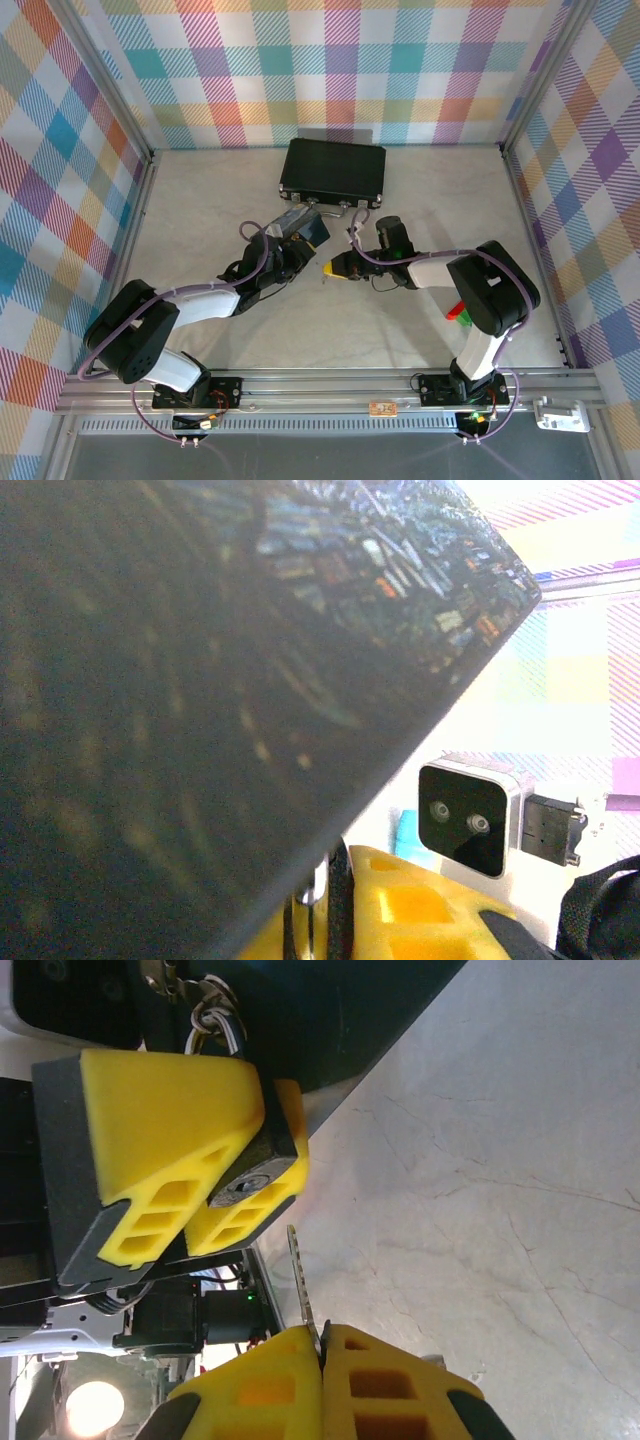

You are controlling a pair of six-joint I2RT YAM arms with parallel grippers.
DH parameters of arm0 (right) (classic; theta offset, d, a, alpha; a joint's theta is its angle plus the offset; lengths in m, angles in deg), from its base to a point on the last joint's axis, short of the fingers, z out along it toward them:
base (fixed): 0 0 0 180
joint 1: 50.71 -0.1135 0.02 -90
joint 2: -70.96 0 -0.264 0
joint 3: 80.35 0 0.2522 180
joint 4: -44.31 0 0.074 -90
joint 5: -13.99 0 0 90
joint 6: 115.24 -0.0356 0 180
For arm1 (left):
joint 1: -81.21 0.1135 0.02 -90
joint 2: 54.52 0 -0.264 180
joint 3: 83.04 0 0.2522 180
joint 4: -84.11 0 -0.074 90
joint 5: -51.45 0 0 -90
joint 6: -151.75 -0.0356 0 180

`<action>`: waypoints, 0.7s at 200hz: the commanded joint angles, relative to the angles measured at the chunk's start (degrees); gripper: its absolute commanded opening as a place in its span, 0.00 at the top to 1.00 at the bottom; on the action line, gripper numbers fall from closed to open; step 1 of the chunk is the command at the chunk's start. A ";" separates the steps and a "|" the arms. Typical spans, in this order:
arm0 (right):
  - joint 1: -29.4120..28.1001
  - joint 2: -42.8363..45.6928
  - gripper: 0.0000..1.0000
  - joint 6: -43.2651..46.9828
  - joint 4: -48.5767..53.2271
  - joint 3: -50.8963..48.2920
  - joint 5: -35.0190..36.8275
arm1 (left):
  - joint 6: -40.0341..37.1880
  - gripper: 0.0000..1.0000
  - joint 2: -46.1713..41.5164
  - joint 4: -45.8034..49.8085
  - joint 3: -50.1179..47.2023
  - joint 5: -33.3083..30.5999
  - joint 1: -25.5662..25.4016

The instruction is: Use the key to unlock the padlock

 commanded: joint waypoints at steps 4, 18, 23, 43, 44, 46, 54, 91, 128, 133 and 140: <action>-0.38 1.71 1.00 -3.02 -5.55 -1.58 -1.63 | -0.52 1.00 1.31 -5.73 -0.24 0.91 0.09; -0.36 1.51 1.00 -3.09 -5.90 -1.39 -1.63 | -0.31 1.00 2.07 -6.62 -0.15 1.24 0.00; -0.31 1.39 1.00 -3.25 -6.32 -1.42 -1.61 | -0.30 1.00 2.25 -6.73 -0.06 1.40 -0.13; -0.33 0.82 1.00 -4.81 -8.87 -1.43 -1.85 | -0.39 1.00 2.45 -6.80 0.03 1.35 -0.27; -0.29 0.81 1.00 -4.88 -8.96 -1.43 -1.83 | -0.39 1.00 2.45 -6.80 -0.02 1.31 -0.27; -0.27 0.80 1.00 -4.98 -9.12 -1.42 -1.82 | -0.39 1.00 2.45 -6.80 0.02 1.27 -0.27; -0.39 0.56 1.00 -5.12 -9.36 -1.41 -1.85 | -0.39 1.00 2.46 -6.88 -0.10 1.20 -0.35; -0.20 -0.02 1.00 -5.08 -9.21 -1.48 -0.64 | -0.48 1.00 1.89 -7.04 -0.38 1.17 -0.53; -0.17 -1.06 1.00 -5.50 -10.30 -1.76 -0.25 | -0.96 1.00 1.40 -6.29 0.02 0.95 -0.71; -0.17 -1.27 1.00 -5.92 -10.84 -1.84 -0.39 | -0.96 1.00 1.40 -6.36 0.11 0.99 -0.71; -0.19 -1.47 1.00 -6.17 -11.37 -2.10 -0.54 | -0.93 1.00 1.48 -6.36 0.19 0.95 -0.75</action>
